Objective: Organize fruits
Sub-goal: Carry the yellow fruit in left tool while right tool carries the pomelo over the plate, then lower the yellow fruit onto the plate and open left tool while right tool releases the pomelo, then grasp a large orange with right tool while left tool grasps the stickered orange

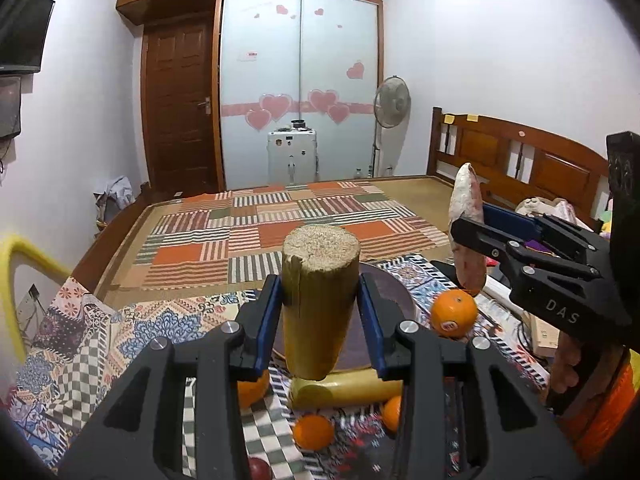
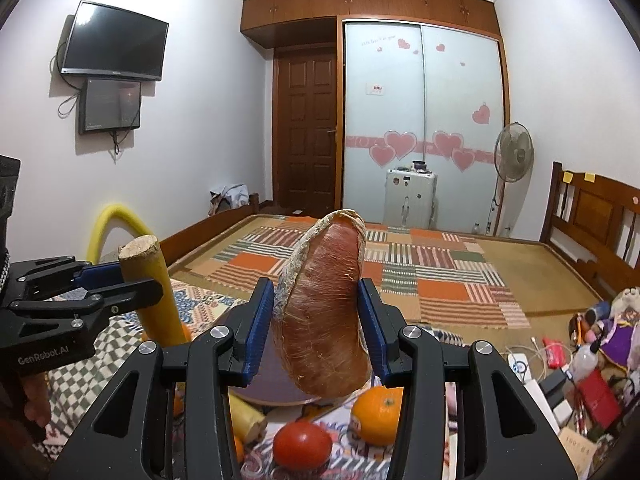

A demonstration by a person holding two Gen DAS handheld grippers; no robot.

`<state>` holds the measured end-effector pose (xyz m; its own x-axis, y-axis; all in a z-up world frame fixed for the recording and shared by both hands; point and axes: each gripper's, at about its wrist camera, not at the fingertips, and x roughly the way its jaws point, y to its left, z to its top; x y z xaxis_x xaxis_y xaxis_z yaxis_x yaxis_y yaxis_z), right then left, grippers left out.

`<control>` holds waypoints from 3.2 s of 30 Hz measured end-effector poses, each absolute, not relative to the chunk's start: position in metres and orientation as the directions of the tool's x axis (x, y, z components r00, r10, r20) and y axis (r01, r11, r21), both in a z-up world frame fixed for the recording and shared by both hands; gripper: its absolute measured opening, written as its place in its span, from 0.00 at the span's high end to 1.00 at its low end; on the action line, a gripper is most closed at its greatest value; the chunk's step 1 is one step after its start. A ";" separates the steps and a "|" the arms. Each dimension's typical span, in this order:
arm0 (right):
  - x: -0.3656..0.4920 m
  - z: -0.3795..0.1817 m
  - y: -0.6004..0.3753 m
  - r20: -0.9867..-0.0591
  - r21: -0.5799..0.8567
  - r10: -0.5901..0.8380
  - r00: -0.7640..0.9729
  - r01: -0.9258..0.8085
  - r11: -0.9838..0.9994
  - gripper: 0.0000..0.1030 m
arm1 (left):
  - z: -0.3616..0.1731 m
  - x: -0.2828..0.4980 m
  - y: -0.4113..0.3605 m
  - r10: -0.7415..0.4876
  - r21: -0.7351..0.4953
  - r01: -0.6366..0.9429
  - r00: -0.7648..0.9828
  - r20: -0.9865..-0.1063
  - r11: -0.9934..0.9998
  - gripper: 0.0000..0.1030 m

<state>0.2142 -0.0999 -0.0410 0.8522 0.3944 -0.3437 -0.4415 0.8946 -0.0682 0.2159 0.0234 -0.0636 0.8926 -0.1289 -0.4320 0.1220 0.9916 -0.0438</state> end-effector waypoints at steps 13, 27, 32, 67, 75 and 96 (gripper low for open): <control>0.259 -0.065 -0.090 -0.454 -0.065 0.368 0.812 -0.442 0.895 0.62 | -0.090 0.272 0.033 -0.176 -0.115 0.136 0.830 -0.529 0.984 0.63; 0.280 -0.078 -0.074 -0.573 -0.136 0.310 0.759 -0.461 0.877 0.62 | -0.106 0.309 0.031 -0.196 -0.135 0.144 0.782 -0.592 0.980 0.63; 0.289 -0.083 -0.070 -0.612 -0.141 0.303 0.730 -0.478 0.867 0.62 | -0.106 0.320 0.026 -0.188 -0.114 0.149 0.775 -0.603 0.982 0.63; 0.312 -0.085 -0.064 -0.684 -0.073 0.332 0.649 -0.514 0.855 0.60 | -0.118 0.386 0.029 -0.190 -0.138 0.130 0.688 -0.701 0.982 0.65; 0.303 -0.070 -0.074 -0.648 -0.076 0.333 0.685 -0.494 0.866 0.58 | -0.099 0.361 0.023 -0.149 -0.065 0.141 0.732 -0.665 0.988 0.65; 0.250 -0.046 -0.118 -0.561 -0.104 0.309 0.768 -0.436 0.894 0.43 | -0.072 0.277 0.067 -0.100 -0.048 0.090 0.768 -0.632 0.995 0.58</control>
<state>0.2499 -0.1180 -0.0462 0.7677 0.3088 -0.5615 -0.4356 0.8942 -0.1037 0.2773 0.0673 -0.0724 0.7681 -0.0999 -0.6325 0.0896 0.9948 -0.0482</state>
